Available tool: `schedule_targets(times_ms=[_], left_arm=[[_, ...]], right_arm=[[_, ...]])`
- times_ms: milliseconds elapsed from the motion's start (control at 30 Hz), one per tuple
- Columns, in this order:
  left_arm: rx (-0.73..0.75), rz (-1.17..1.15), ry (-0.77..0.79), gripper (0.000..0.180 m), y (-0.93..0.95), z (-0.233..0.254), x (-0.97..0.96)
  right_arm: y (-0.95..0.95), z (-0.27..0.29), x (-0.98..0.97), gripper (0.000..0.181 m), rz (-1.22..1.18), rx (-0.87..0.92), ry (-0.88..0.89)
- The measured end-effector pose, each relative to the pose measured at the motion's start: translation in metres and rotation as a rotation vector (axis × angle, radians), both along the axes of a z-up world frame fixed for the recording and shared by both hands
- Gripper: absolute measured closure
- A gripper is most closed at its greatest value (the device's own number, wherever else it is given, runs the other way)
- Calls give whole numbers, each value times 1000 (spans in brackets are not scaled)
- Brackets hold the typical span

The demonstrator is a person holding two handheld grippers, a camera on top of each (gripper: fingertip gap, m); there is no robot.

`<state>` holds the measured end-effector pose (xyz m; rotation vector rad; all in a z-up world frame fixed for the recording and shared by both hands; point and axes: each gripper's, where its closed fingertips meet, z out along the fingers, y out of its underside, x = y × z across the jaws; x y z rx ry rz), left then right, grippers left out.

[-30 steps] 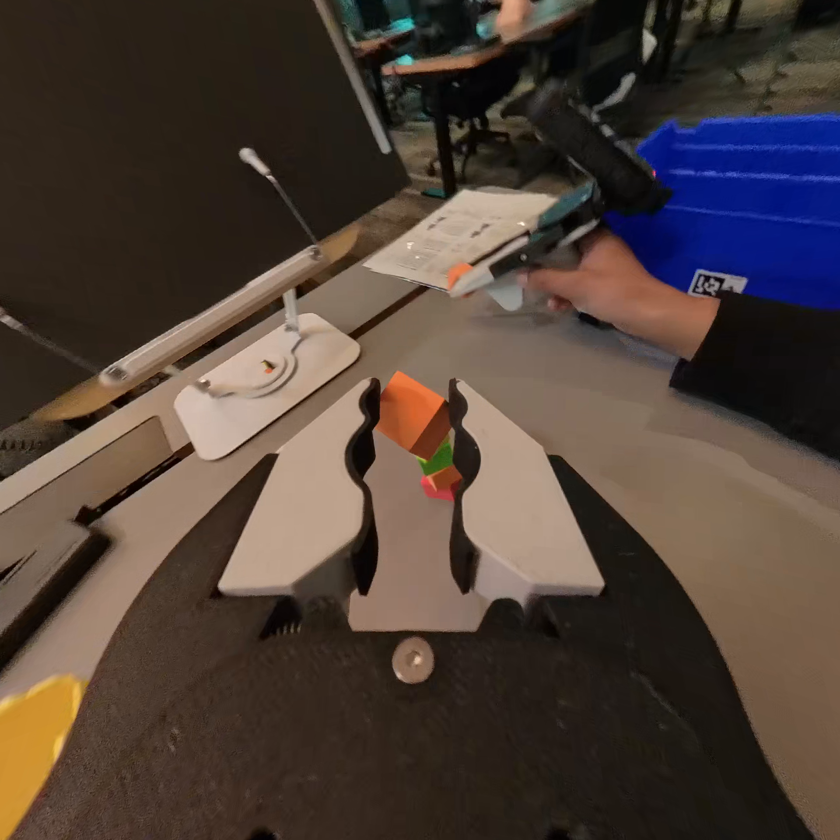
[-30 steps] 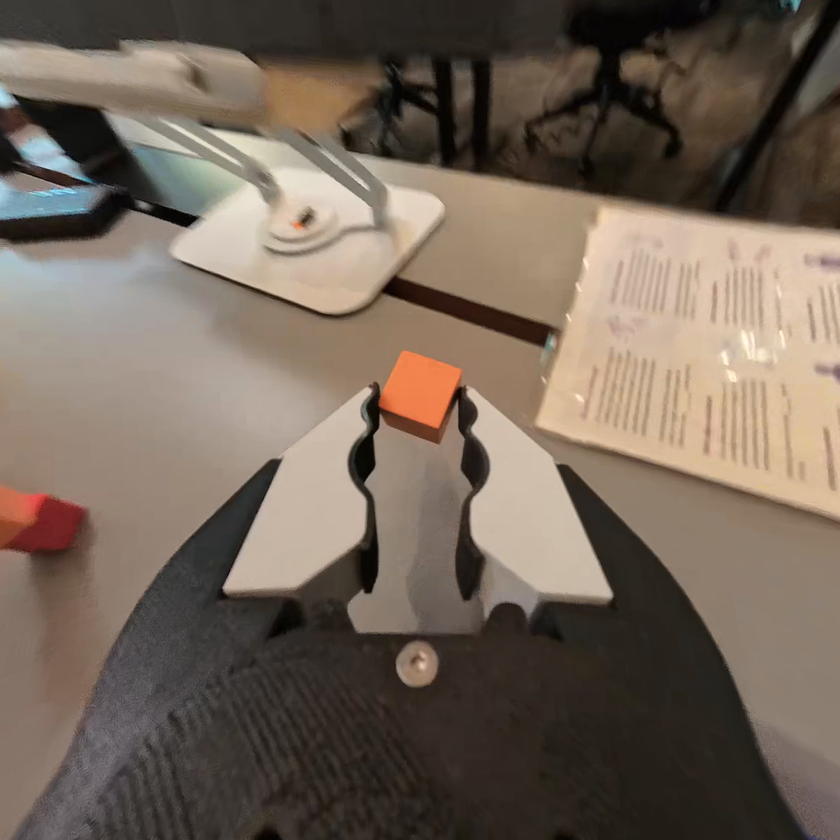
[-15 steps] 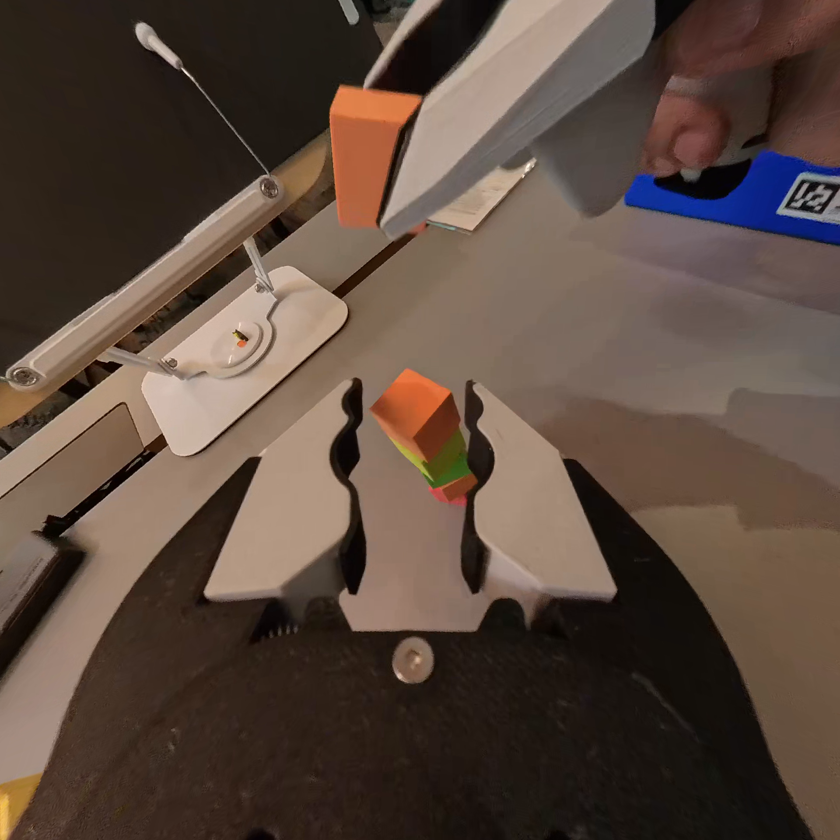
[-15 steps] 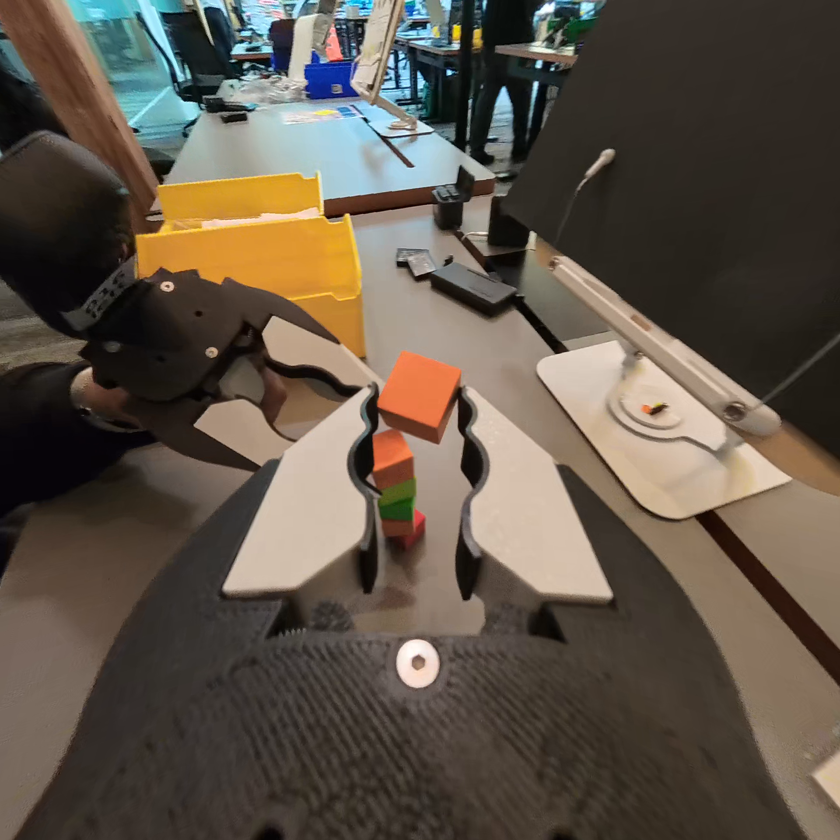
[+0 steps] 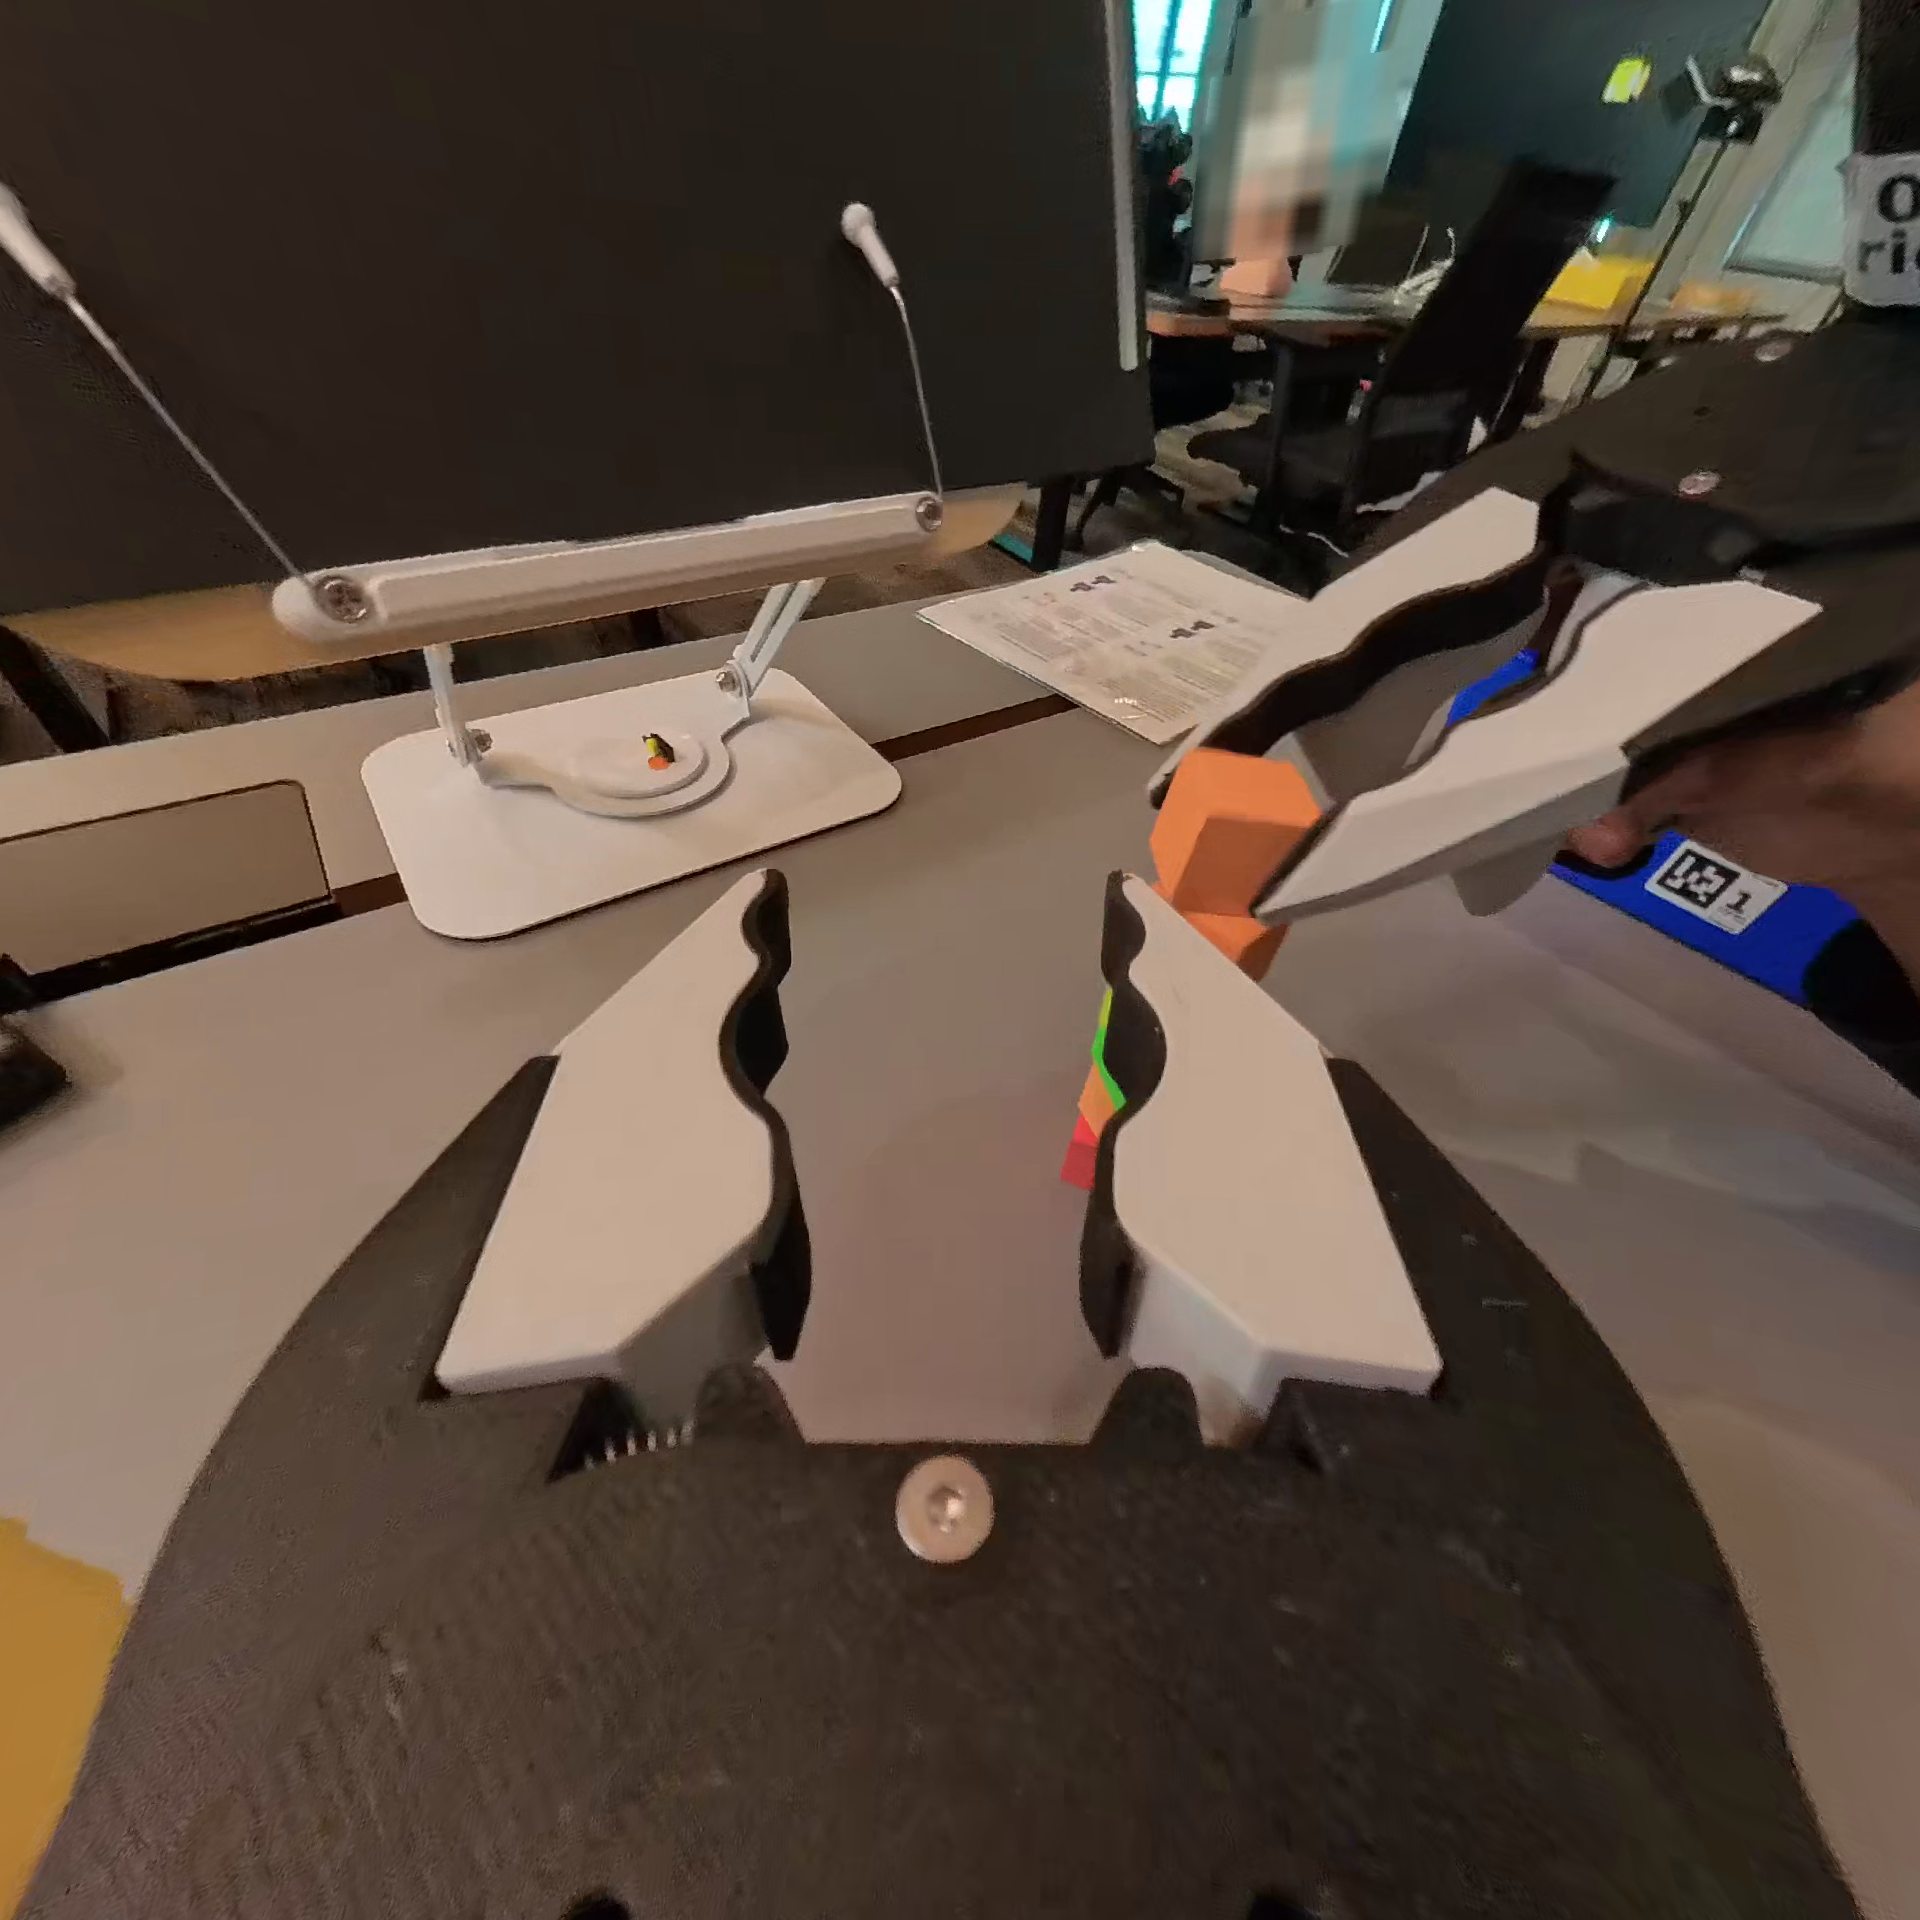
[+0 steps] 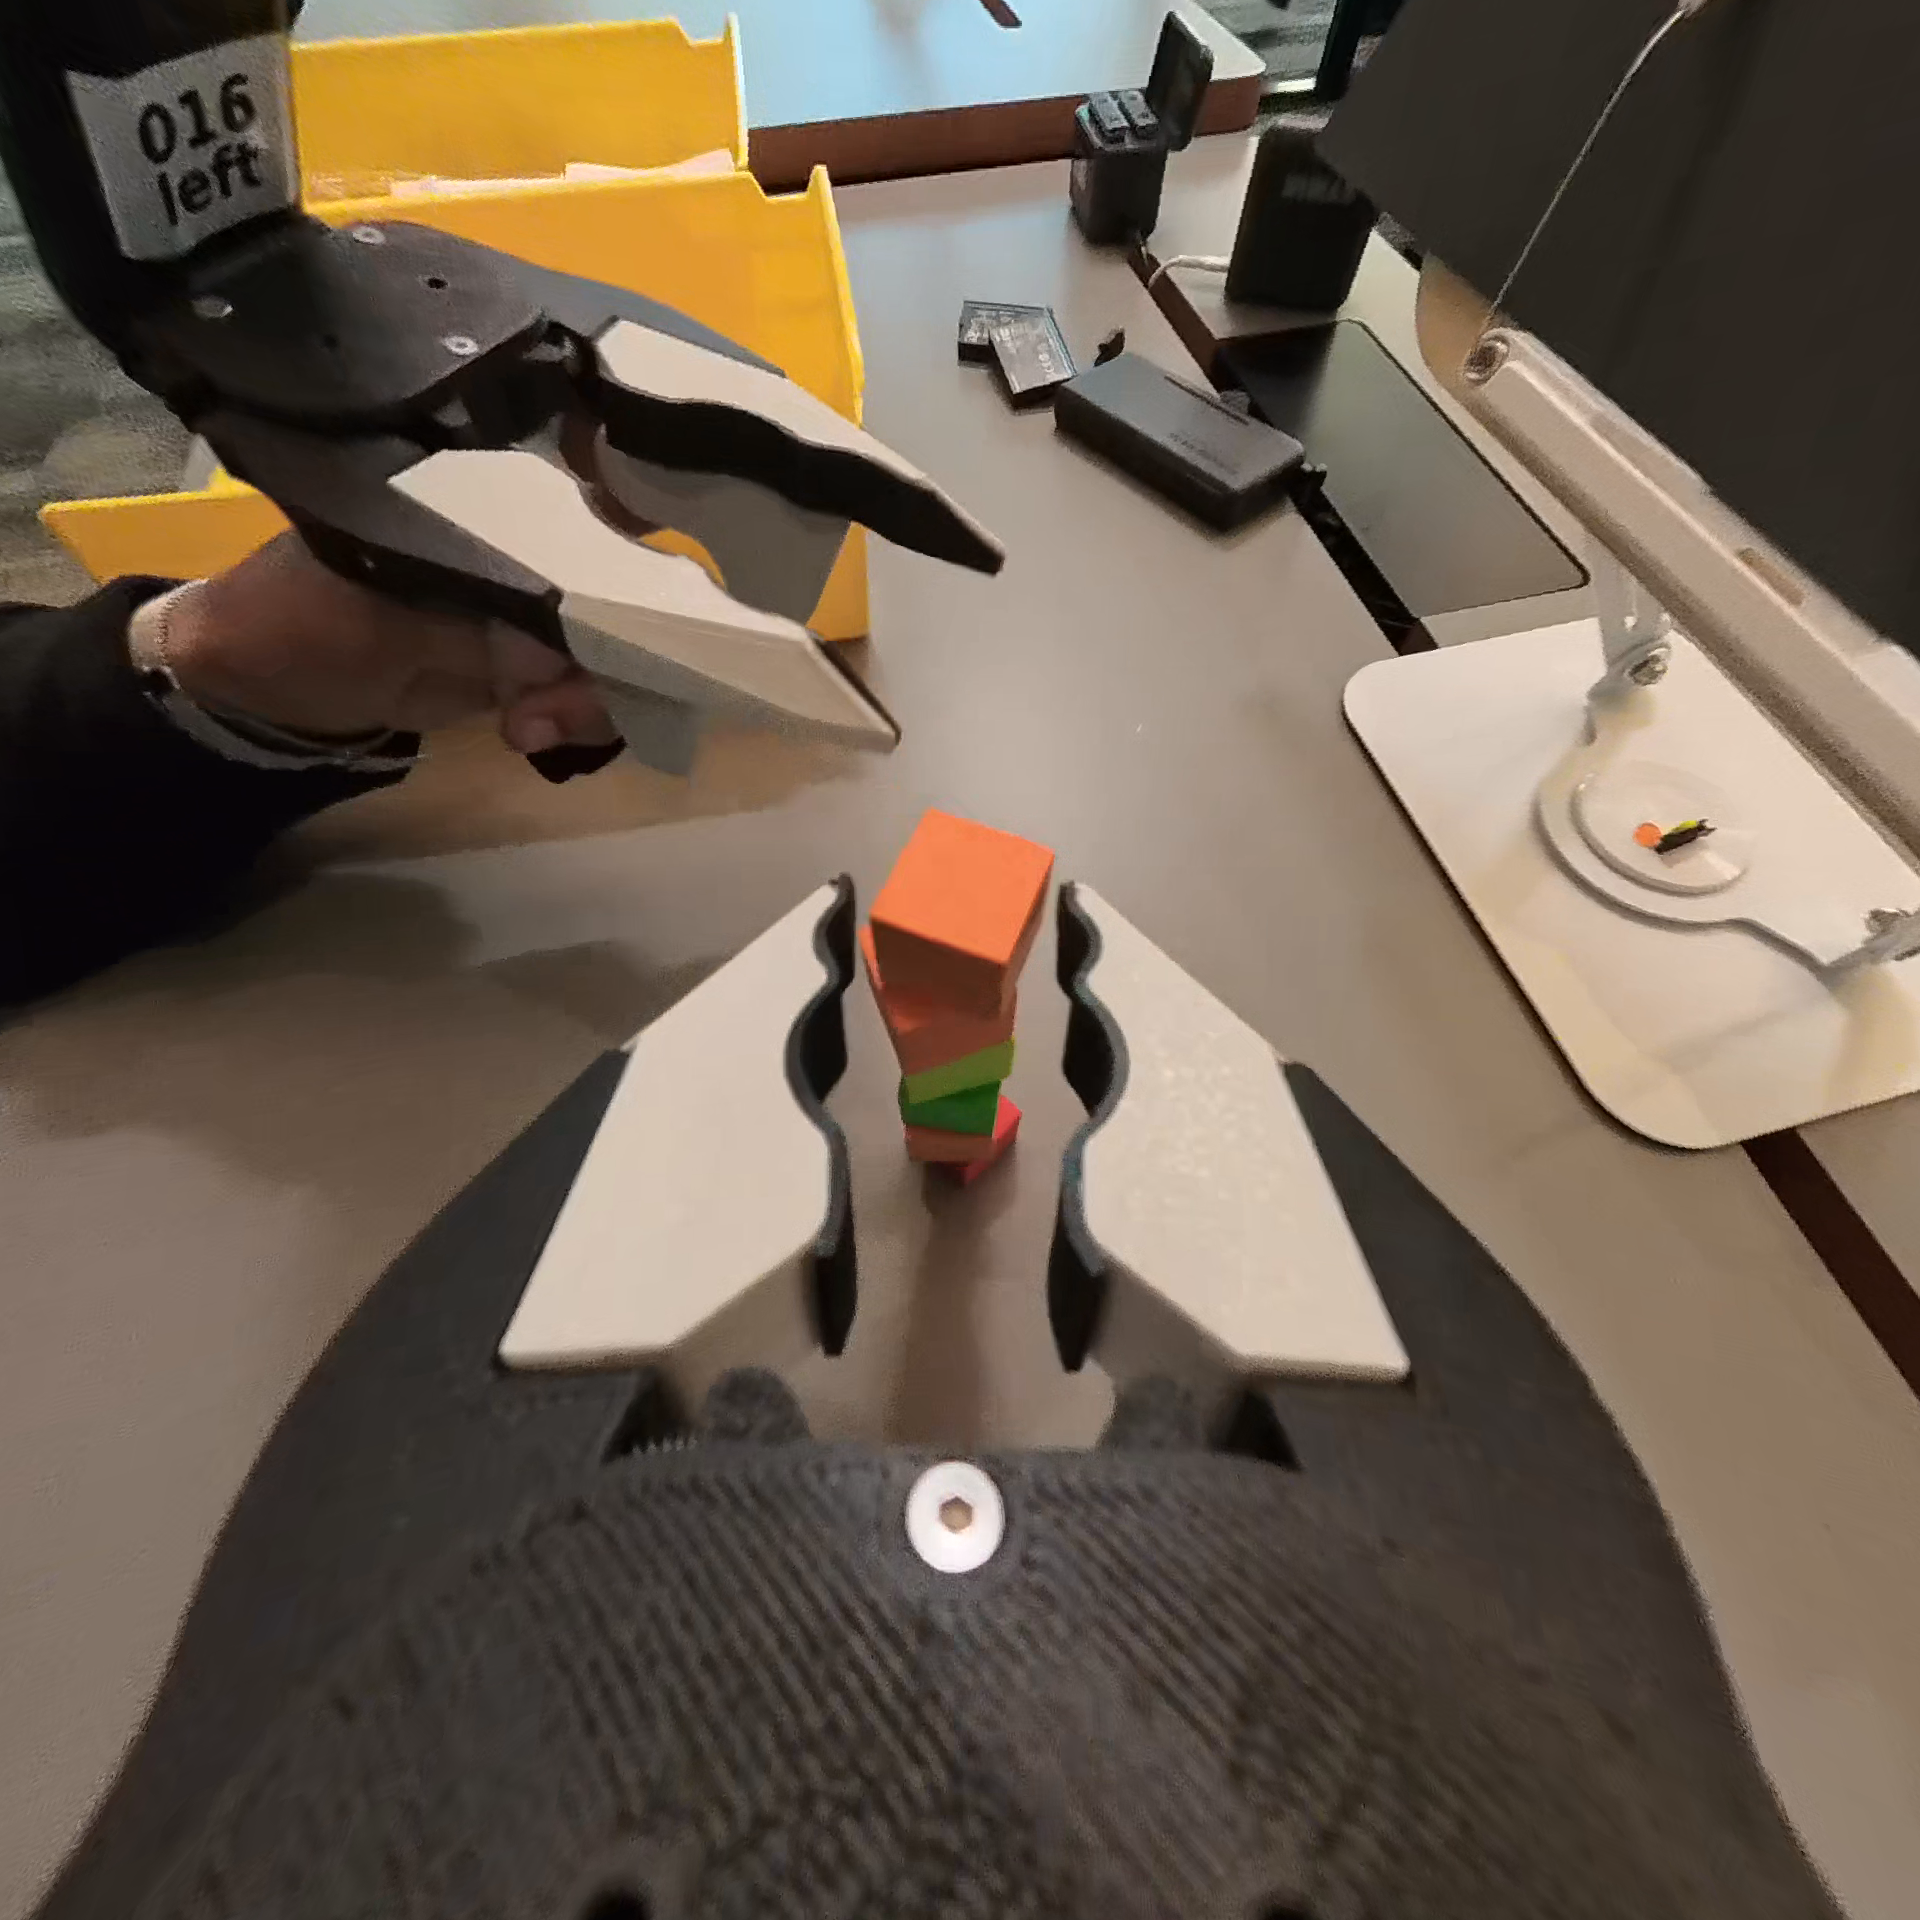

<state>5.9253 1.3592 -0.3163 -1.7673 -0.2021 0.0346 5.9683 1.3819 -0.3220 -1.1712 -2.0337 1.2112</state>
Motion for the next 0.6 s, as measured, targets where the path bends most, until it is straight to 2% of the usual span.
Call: schedule_targets(times_ms=[100, 233, 300, 367, 433, 467, 533, 600], left_arm=[[-2, 17, 7, 122, -2, -1, -5], [-26, 49, 61, 123, -2, -6, -10], [-30, 74, 84, 125, -2, -10, -15], [-32, 95, 78, 127, -1, -16, -22], [-39, 88, 46, 127, 1, -24, -24], [-48, 86, 32, 126, 2, -28, -24], [-60, 87, 19, 126, 4, -33, -26], [-59, 92, 17, 127, 4, -34, -27]], right_arm=[[2, 9, 2, 132, -7, -12, 25], [17, 36, 12, 134, -39, -53, 121], [21, 47, 22, 142, -31, -74, 203], [17, 54, 38, 161, -10, -66, 374], [13, 47, 56, 179, -46, -58, 548], [8, 37, 64, 181, -54, -52, 596], [-9, 9, 73, 181, -23, -51, 595], [-36, -24, 74, 181, 91, -41, 460]])
